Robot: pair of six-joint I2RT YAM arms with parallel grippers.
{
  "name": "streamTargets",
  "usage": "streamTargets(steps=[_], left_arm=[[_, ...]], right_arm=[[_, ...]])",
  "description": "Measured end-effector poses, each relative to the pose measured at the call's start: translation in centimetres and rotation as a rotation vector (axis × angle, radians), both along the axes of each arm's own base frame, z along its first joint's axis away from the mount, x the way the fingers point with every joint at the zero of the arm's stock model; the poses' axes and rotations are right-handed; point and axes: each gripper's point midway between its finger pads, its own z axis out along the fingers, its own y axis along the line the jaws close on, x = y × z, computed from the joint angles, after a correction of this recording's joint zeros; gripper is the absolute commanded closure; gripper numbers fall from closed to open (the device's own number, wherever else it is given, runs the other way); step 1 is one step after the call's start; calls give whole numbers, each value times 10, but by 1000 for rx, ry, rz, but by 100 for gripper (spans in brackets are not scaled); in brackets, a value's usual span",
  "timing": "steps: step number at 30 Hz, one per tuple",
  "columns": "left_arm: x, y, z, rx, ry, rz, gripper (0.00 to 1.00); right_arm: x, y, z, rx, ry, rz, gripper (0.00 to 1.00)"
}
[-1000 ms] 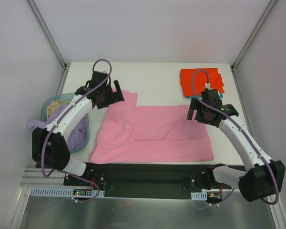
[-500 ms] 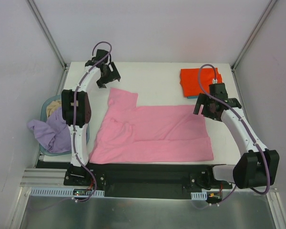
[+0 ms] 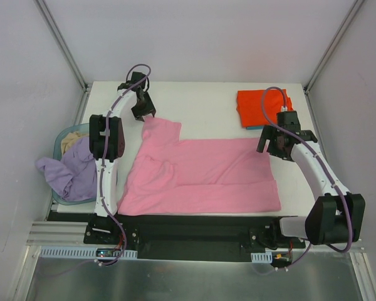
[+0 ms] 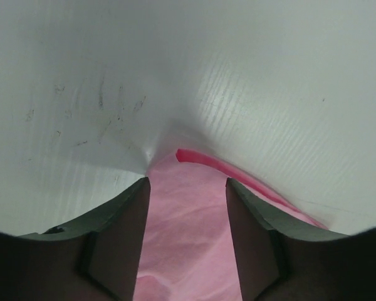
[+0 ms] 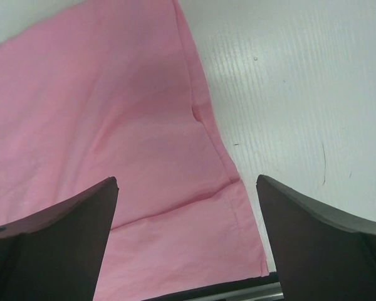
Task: Fold and stack the t-shirts
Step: Fold the tshirt
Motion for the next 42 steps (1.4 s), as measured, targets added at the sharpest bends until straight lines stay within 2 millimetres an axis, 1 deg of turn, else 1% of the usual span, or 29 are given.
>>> streamTargets(steps=[2, 3, 5, 6, 10, 14, 15, 17, 18, 19, 20, 21, 23, 25, 27, 30, 32, 33, 34, 35, 36, 37, 39, 40, 42], left_arm=[[-4, 1, -5, 2, 14, 2, 67], [-6, 1, -6, 3, 23, 3, 79], [-9, 2, -9, 5, 35, 3, 92], [-10, 2, -10, 5, 38, 3, 100], [-11, 1, -10, 3, 42, -3, 100], [-11, 1, -10, 4, 42, -4, 100], [-11, 1, -10, 5, 42, -6, 96], [-11, 3, -11, 13, 41, -7, 73], [-11, 4, -11, 19, 40, -12, 65], [-10, 5, -11, 27, 39, -16, 60], [-10, 7, -11, 39, 37, -12, 46], [-10, 10, -11, 53, 35, -10, 44], [-7, 14, -8, 80, 24, -15, 43], [0, 16, 0, 95, -2, -15, 43], [11, 17, 13, 103, -45, -21, 42], [25, 15, 24, 103, -95, -30, 42], [30, 14, 20, 102, -100, -34, 43], [31, 14, 15, 102, -95, -36, 45], [31, 14, 5, 104, -78, -39, 46], [30, 14, 1, 104, -70, -40, 48], [28, 14, -8, 104, -52, -43, 50], [26, 14, -15, 110, -37, -47, 58], [27, 13, -13, 102, -41, -50, 66], [26, 13, -15, 105, -39, -52, 74], [22, 12, -15, 94, -35, -56, 80]], right_arm=[[0, -2, 0, -3, -1, -7, 2], [1, -3, 0, -3, -2, -9, 2], [1, -3, -1, -5, 0, -12, 2], [1, -3, -2, -4, 2, -14, 2], [1, -6, -9, -12, 26, -31, 1], [2, -7, -23, -8, 73, -54, 1], [2, -8, -25, -8, 84, -59, 1], [5, -7, -28, -6, 97, -63, 1], [7, -7, -28, -5, 98, -62, 1], [9, -6, -27, -3, 94, -63, 1], [11, -6, -25, -2, 89, -65, 1], [13, -6, -23, -1, 82, -65, 1], [17, -6, -19, 2, 70, -67, 1], [18, -6, -19, 2, 68, -68, 1], [18, -6, -20, 2, 74, -69, 1], [18, -6, -23, 0, 83, -69, 1], [18, -6, -24, 0, 88, -70, 1], [18, -6, -25, 0, 90, -70, 1], [17, -6, -25, -1, 92, -70, 1], [17, -6, -25, -1, 93, -70, 1], [17, -6, -26, -1, 94, -71, 1], [17, -6, -26, -1, 94, -71, 1], [17, -6, -26, -1, 94, -72, 1], [17, -7, -26, -1, 94, -73, 1], [17, -7, -26, -2, 96, -74, 1]])
